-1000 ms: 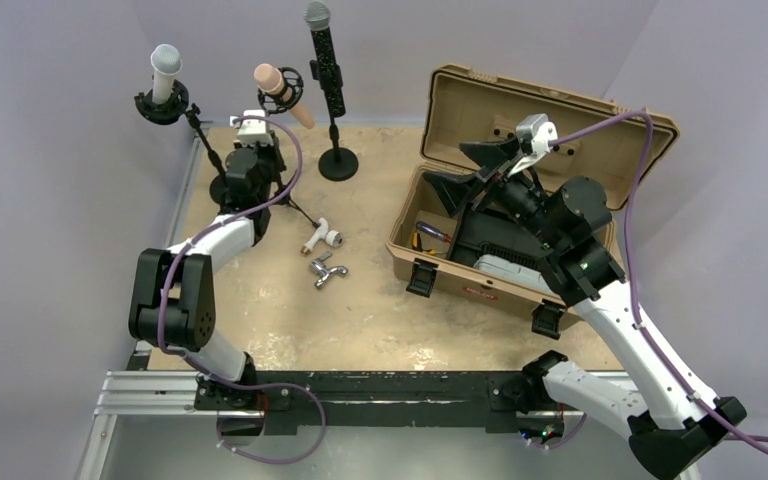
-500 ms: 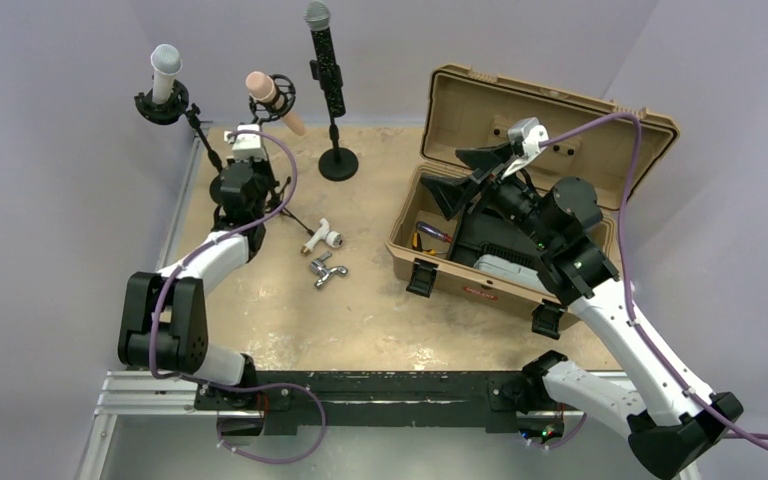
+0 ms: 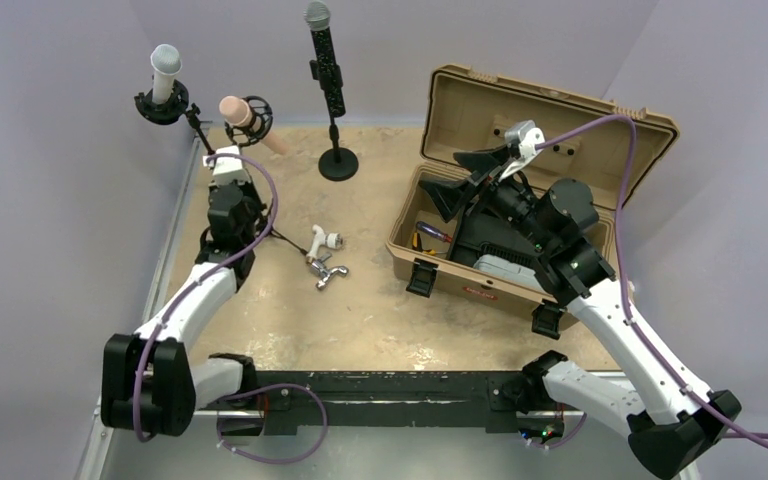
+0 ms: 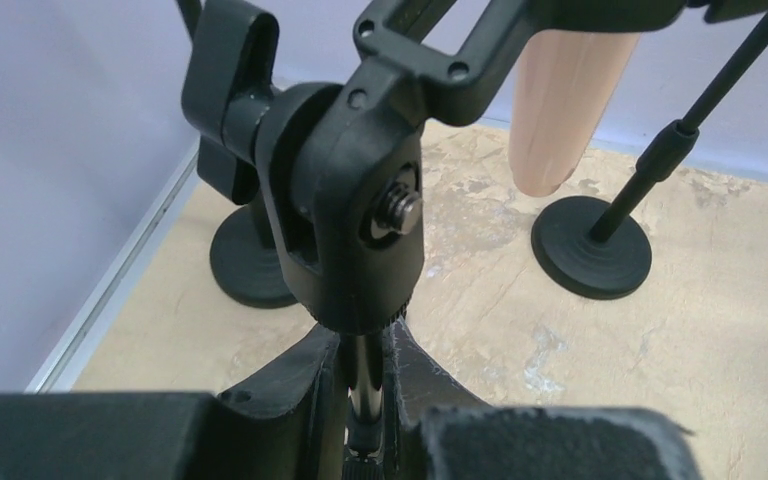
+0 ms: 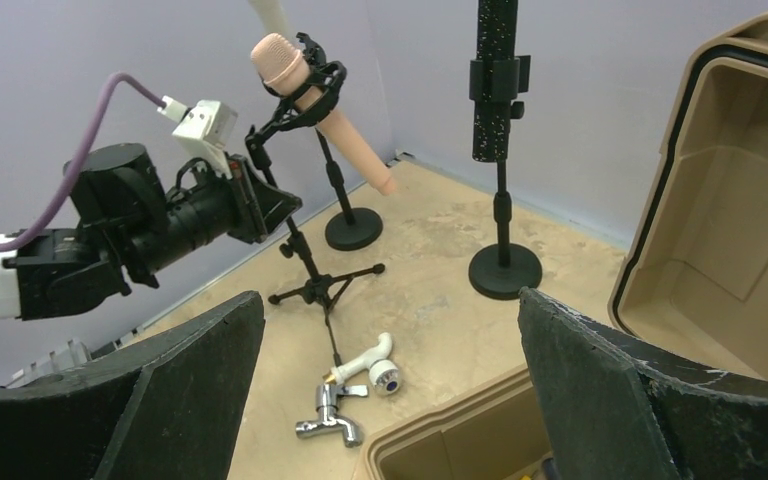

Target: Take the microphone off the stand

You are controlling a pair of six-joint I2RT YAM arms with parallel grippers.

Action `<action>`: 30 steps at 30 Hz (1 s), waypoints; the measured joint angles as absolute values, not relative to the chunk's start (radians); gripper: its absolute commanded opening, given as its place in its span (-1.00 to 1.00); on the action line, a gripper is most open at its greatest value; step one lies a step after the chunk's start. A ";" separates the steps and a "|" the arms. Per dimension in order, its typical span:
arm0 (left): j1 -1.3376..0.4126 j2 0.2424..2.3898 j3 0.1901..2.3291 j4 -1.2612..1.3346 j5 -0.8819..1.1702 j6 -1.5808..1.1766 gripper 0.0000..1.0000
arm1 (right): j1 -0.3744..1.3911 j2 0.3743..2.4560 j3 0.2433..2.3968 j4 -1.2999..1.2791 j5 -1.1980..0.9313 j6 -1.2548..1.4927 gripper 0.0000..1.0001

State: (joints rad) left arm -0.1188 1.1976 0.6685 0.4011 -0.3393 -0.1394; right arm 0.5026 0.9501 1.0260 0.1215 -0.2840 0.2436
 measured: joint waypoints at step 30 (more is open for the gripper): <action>-0.184 0.732 0.637 -0.169 -0.377 -0.270 0.21 | 0.503 1.005 1.010 0.175 -0.351 0.272 0.91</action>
State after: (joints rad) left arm -0.1841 0.7319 0.6373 -0.1688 -0.3771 -0.2703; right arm 0.5026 1.0050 1.0100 0.1745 -0.3508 0.2722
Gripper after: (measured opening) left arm 0.596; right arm 0.957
